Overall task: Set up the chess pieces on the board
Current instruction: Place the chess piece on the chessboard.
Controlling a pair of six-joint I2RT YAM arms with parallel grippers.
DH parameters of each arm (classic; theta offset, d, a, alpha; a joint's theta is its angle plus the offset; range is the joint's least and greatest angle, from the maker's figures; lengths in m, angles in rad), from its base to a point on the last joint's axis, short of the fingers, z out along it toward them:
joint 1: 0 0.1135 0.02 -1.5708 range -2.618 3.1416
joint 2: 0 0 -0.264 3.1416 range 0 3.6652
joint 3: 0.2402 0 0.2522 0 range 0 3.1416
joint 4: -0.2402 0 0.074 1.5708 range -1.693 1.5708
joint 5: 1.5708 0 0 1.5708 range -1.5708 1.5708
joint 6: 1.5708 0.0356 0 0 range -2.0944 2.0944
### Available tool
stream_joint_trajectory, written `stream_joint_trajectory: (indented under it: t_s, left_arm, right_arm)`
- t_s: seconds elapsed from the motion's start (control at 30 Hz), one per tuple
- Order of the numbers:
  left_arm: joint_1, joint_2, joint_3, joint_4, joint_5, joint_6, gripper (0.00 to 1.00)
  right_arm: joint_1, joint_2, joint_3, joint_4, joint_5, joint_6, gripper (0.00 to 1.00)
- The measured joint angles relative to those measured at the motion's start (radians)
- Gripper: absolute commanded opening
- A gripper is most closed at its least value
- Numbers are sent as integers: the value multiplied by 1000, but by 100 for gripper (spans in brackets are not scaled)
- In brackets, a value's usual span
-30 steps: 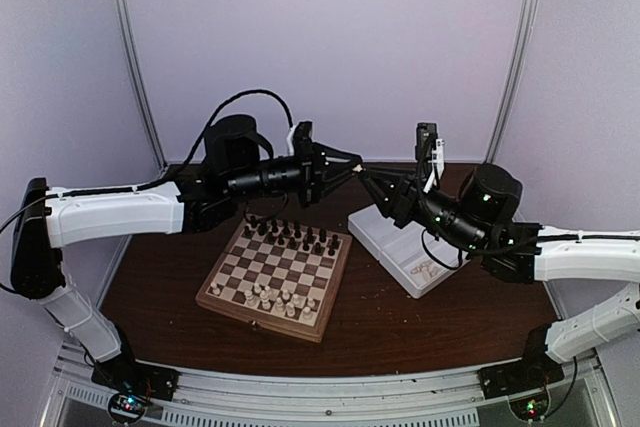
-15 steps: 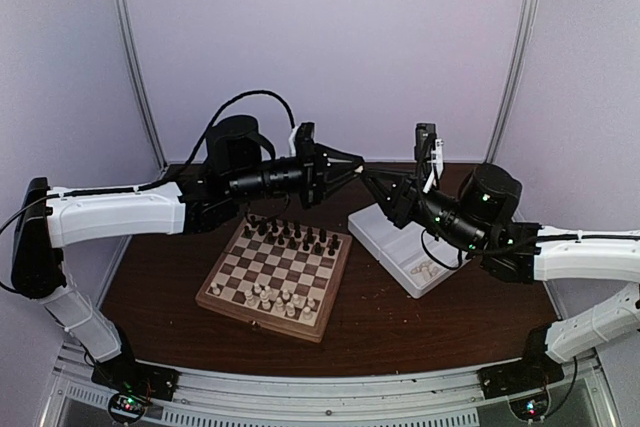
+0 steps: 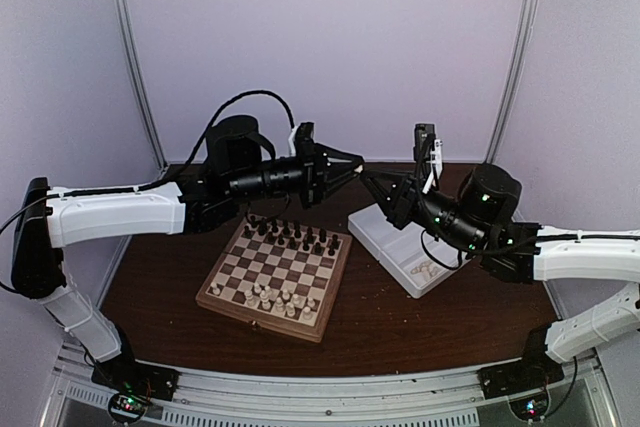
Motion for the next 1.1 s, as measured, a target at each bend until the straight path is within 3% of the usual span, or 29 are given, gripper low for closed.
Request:
stream_joint_trajectory:
  t_s: [0.17, 0.6, 0.7, 0.87, 1.1]
  left_arm:
    - [0, 5, 0, 2, -1, 0, 18]
    - [-3, 16, -21, -9, -4, 60, 67]
    - [3, 3, -60, -41, -5, 91, 74]
    - [35, -70, -171, -126, -13, 148, 97]
    - [167, -266, -188, -505, -51, 344, 98]
  right_arm:
    - [0, 0, 0, -7, 0, -7, 0]
    - [0, -16, -12, -74, 23, -10, 0]
    - [0, -32, -15, -114, 27, -10, 0]
    - [0, -71, -46, -189, 26, -10, 0]
    - [0, -93, -43, -401, 21, -10, 0]
